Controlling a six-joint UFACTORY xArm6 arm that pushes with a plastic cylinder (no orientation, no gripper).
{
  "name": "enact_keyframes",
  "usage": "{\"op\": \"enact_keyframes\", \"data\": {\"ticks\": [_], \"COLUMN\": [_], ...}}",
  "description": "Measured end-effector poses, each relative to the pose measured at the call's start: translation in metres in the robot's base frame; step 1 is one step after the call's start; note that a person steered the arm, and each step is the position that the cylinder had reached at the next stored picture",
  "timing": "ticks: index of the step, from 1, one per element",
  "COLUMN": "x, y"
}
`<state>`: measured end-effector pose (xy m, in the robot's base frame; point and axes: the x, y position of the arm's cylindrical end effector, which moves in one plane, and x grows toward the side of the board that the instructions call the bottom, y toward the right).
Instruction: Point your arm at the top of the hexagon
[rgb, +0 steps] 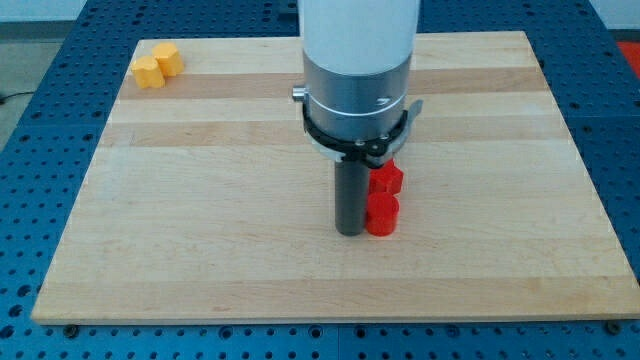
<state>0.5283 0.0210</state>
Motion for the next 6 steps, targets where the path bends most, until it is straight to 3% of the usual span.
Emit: {"op": "enact_keyframes", "data": {"ticks": [1,2,5,6], "x": [0.000,-0.061,-0.333,-0.337], "y": [-0.037,-0.105,-0.112,-0.134]}}
